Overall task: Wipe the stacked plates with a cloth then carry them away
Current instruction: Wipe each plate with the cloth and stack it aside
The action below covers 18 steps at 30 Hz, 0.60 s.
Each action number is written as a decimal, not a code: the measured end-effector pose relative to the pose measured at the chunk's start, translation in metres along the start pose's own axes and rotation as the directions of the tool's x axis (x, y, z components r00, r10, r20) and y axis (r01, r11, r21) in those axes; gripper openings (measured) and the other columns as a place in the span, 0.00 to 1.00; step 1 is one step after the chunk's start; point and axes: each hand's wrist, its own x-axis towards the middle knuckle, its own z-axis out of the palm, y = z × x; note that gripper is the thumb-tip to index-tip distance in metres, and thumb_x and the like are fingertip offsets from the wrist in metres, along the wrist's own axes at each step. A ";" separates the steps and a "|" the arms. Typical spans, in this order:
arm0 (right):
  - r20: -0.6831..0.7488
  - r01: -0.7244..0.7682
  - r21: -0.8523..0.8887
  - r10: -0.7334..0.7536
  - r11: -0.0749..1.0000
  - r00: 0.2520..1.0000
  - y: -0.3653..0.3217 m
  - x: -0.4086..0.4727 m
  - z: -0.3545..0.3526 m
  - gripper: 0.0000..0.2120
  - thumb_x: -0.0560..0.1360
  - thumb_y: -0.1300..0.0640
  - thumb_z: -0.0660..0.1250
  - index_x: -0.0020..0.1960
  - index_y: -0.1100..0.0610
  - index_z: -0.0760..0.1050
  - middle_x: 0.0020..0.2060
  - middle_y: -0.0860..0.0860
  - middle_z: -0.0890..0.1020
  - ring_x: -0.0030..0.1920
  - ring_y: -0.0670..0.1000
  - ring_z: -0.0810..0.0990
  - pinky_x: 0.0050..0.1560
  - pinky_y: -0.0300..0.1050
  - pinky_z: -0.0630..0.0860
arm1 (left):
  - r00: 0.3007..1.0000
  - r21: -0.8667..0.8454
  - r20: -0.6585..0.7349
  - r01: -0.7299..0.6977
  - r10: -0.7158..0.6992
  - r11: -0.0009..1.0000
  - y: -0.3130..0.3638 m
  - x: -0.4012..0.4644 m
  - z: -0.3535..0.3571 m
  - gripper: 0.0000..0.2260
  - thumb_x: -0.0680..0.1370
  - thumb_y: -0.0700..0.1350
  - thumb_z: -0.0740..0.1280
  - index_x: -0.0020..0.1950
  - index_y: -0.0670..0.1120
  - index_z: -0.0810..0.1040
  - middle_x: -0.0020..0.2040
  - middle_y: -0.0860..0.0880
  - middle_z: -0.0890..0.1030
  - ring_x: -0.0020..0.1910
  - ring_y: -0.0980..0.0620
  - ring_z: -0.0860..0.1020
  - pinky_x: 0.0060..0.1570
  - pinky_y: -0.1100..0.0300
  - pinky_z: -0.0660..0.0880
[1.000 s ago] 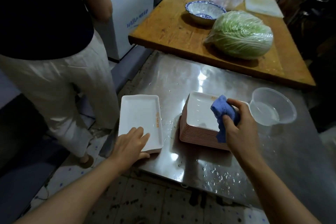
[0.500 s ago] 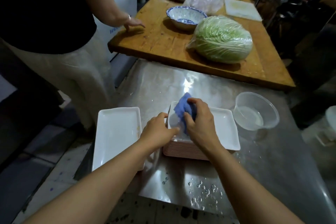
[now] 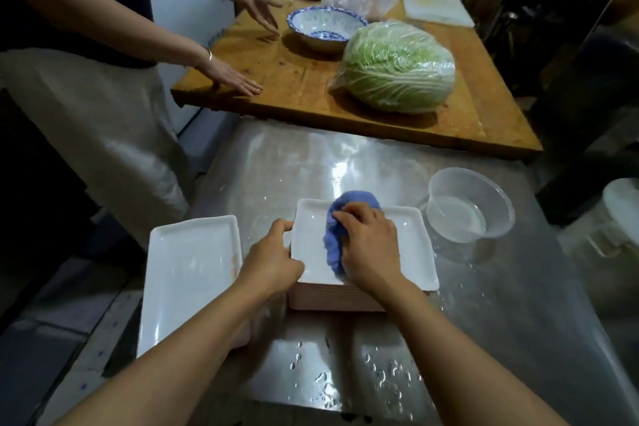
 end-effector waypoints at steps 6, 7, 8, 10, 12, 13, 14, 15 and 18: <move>-0.052 -0.187 -0.071 0.184 0.980 0.982 0.059 -0.015 -0.023 0.18 0.75 0.61 0.60 0.64 0.51 0.74 0.63 0.47 0.73 0.61 0.50 0.70 0.62 0.44 0.59 | 1.000 -0.057 0.015 0.027 -0.026 0.998 -0.001 0.001 -0.001 0.25 0.70 0.36 0.67 0.63 0.54 0.65 0.37 0.49 0.74 0.39 0.45 0.77 0.45 0.50 0.78; -0.042 -0.176 -0.073 0.174 0.982 0.984 0.059 -0.016 -0.025 0.18 0.75 0.61 0.60 0.63 0.52 0.75 0.62 0.47 0.73 0.62 0.50 0.70 0.62 0.43 0.57 | 1.000 -0.063 0.012 0.030 -0.029 0.998 -0.001 0.001 -0.001 0.25 0.70 0.36 0.67 0.63 0.54 0.65 0.37 0.48 0.74 0.40 0.43 0.77 0.45 0.49 0.77; -0.023 -0.163 -0.066 0.162 0.984 0.987 0.058 -0.017 -0.025 0.17 0.75 0.61 0.60 0.62 0.53 0.75 0.62 0.47 0.73 0.62 0.50 0.70 0.61 0.43 0.56 | 0.999 -0.073 0.007 0.034 -0.033 0.997 -0.001 0.000 -0.001 0.25 0.69 0.36 0.66 0.63 0.53 0.66 0.37 0.48 0.74 0.42 0.40 0.77 0.45 0.48 0.77; 0.044 -0.167 -0.023 0.168 0.986 0.985 0.053 -0.022 -0.029 0.17 0.74 0.61 0.59 0.60 0.55 0.77 0.61 0.48 0.74 0.60 0.52 0.72 0.60 0.43 0.63 | 0.999 -0.092 -0.006 0.042 -0.043 0.995 0.000 -0.002 -0.001 0.26 0.68 0.36 0.66 0.63 0.53 0.66 0.39 0.46 0.74 0.46 0.37 0.78 0.46 0.48 0.77; 0.099 -0.154 -0.028 0.156 0.988 0.983 0.049 -0.034 -0.038 0.17 0.73 0.63 0.59 0.59 0.57 0.77 0.60 0.50 0.75 0.59 0.55 0.74 0.56 0.47 0.71 | 0.999 -0.099 -0.014 0.050 -0.052 0.994 0.001 -0.003 0.000 0.26 0.68 0.36 0.66 0.64 0.53 0.66 0.40 0.46 0.75 0.48 0.37 0.78 0.48 0.48 0.78; 0.113 -0.133 -0.060 0.139 0.989 0.984 0.048 -0.042 -0.041 0.16 0.73 0.63 0.59 0.59 0.58 0.77 0.60 0.51 0.75 0.59 0.56 0.73 0.56 0.48 0.71 | 0.998 -0.102 -0.019 0.054 -0.057 0.993 0.002 -0.004 0.000 0.27 0.68 0.36 0.66 0.64 0.53 0.66 0.40 0.46 0.76 0.48 0.38 0.79 0.48 0.48 0.78; 0.118 -0.118 -0.074 0.126 0.990 0.985 0.046 -0.051 -0.044 0.16 0.73 0.63 0.60 0.59 0.58 0.77 0.60 0.53 0.76 0.59 0.56 0.73 0.55 0.48 0.71 | 0.998 -0.106 -0.026 0.056 -0.059 0.993 0.002 -0.005 0.001 0.26 0.69 0.36 0.66 0.64 0.53 0.67 0.41 0.46 0.76 0.48 0.38 0.79 0.47 0.49 0.78; 0.128 -0.121 -0.057 0.128 0.991 0.984 0.043 -0.059 -0.047 0.16 0.72 0.64 0.62 0.58 0.59 0.77 0.59 0.54 0.76 0.58 0.55 0.73 0.54 0.46 0.71 | 0.998 -0.111 -0.035 0.055 -0.059 0.992 0.002 -0.006 0.002 0.26 0.69 0.36 0.66 0.64 0.53 0.67 0.41 0.45 0.76 0.48 0.39 0.79 0.46 0.50 0.77; 0.155 -0.128 0.091 0.113 0.988 0.982 0.025 -0.077 -0.051 0.10 0.71 0.68 0.64 0.52 0.64 0.79 0.54 0.55 0.79 0.50 0.48 0.75 0.45 0.39 0.68 | 0.997 -0.138 -0.045 0.049 -0.056 0.989 0.001 -0.010 0.002 0.25 0.69 0.37 0.66 0.64 0.53 0.68 0.44 0.41 0.78 0.48 0.39 0.78 0.43 0.52 0.75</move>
